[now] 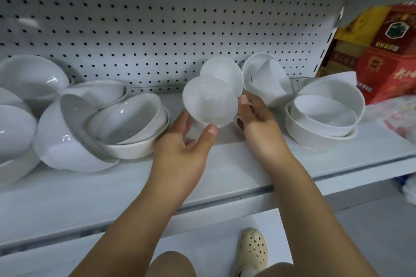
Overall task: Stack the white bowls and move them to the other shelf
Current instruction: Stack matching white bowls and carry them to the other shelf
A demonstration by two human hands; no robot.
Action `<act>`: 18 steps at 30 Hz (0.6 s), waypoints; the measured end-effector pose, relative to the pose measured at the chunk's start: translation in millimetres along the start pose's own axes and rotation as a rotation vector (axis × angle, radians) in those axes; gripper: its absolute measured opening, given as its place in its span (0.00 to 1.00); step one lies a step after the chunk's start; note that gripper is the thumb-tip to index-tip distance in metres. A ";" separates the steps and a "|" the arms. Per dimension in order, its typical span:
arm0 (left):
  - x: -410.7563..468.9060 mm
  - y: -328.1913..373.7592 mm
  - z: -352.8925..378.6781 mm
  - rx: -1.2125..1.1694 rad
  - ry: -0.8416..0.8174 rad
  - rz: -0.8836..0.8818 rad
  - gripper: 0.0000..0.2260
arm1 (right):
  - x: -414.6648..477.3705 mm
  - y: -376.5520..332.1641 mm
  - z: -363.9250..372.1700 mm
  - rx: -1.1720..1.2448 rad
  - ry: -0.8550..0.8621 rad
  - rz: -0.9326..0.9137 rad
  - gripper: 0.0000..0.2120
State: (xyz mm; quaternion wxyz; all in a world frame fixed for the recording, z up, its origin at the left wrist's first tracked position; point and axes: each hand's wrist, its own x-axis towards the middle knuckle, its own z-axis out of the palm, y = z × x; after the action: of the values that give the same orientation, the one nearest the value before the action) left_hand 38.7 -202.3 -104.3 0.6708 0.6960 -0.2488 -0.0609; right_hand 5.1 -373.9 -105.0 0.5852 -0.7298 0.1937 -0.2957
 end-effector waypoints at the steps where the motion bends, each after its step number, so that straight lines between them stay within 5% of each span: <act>1: -1.1 1.0 0.0 0.014 -0.006 0.002 0.21 | -4.5 -0.7 -2.5 0.005 0.006 -0.011 0.33; 5: -4.5 2.6 -0.8 0.031 0.036 -0.016 0.24 | -26.7 -9.3 -11.9 0.030 0.026 -0.065 0.09; 10: -14.7 -0.2 -1.4 0.117 0.189 0.058 0.11 | -44.8 -13.0 -18.6 0.048 0.123 -0.056 0.16; 18: -19.6 11.1 3.5 0.274 0.415 0.093 0.16 | -52.0 -28.5 -23.4 0.001 0.208 -0.093 0.10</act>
State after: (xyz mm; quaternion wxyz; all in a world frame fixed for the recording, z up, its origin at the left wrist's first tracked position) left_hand 17.2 -196.8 -98.8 0.6089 0.7659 -0.1434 0.1487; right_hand -51.1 -351.7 -84.8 0.5478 -0.7031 0.2194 -0.3967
